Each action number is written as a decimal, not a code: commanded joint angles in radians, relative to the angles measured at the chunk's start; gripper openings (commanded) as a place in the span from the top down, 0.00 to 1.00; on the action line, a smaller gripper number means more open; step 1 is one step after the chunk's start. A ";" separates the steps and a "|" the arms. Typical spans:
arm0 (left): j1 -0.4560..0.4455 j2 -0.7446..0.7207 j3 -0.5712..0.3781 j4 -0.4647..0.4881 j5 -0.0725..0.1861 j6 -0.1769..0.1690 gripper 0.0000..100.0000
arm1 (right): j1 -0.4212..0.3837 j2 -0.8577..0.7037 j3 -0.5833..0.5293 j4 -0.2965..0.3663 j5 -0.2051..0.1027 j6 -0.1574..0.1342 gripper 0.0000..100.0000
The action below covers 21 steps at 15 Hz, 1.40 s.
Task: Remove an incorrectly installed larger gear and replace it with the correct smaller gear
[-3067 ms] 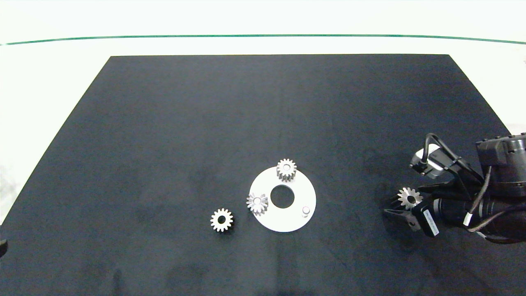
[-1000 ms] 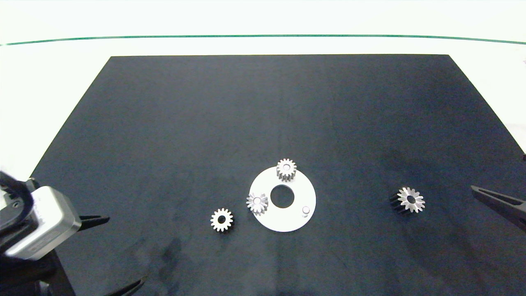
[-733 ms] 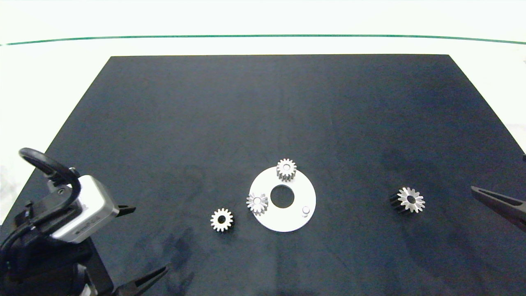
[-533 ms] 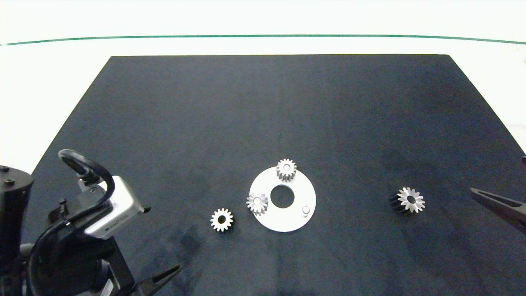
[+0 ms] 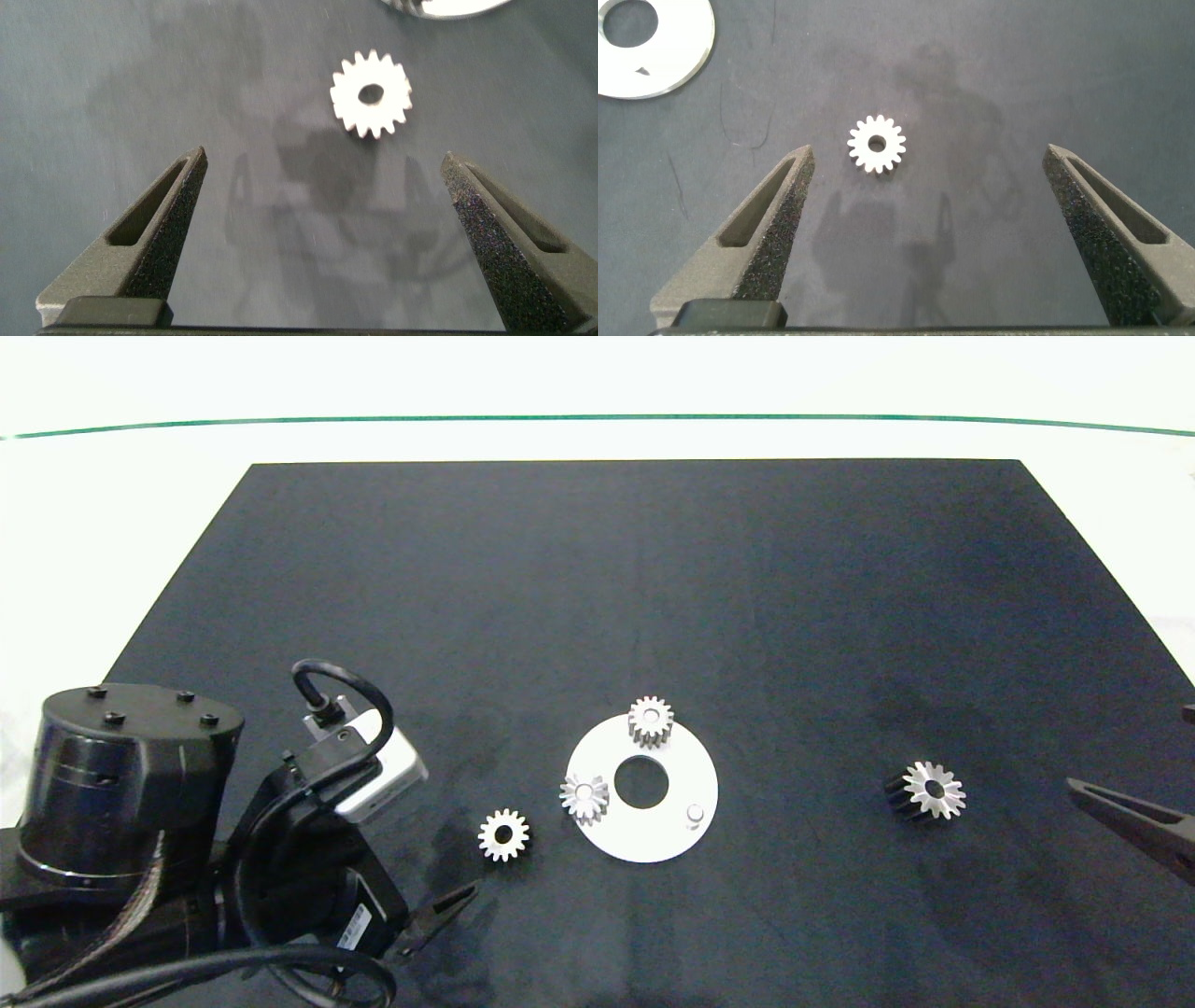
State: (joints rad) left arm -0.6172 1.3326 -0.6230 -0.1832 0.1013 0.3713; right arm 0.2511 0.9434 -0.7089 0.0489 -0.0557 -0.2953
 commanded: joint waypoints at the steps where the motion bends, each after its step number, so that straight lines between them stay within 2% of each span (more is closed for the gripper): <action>1: -0.004 0.079 0.002 -0.039 0.014 0.001 0.00 | 0.001 0.000 0.003 0.000 0.001 -0.002 0.00; 2: -0.004 0.089 0.000 -0.042 0.023 0.001 0.00 | 0.001 0.000 0.003 0.000 0.001 0.001 0.00; 6: -0.024 0.109 -0.006 -0.052 0.028 -0.006 0.00 | 0.001 0.000 0.009 0.000 0.002 0.005 0.00; 8: -0.056 0.135 -0.006 -0.088 0.051 -0.028 0.00 | 0.001 0.000 0.011 0.000 0.002 0.007 0.00; 10: -0.078 0.163 -0.006 -0.125 0.054 -0.034 0.00 | 0.001 -0.002 0.011 0.000 0.002 0.007 0.00; 15: -0.096 0.186 -0.006 -0.127 0.055 -0.041 0.00 | 0.001 -0.006 0.022 -0.001 0.004 0.007 0.00; 19: -0.096 0.209 -0.009 -0.131 0.055 -0.043 0.00 | 0.001 -0.006 0.025 -0.001 0.004 0.018 0.00; 21: -0.101 0.231 -0.011 -0.165 0.083 -0.041 0.00 | 0.001 -0.008 0.025 -0.003 0.004 0.018 0.00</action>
State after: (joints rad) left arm -0.7166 1.5477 -0.6334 -0.3457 0.1802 0.3270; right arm 0.2511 0.9347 -0.6840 0.0460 -0.0523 -0.2755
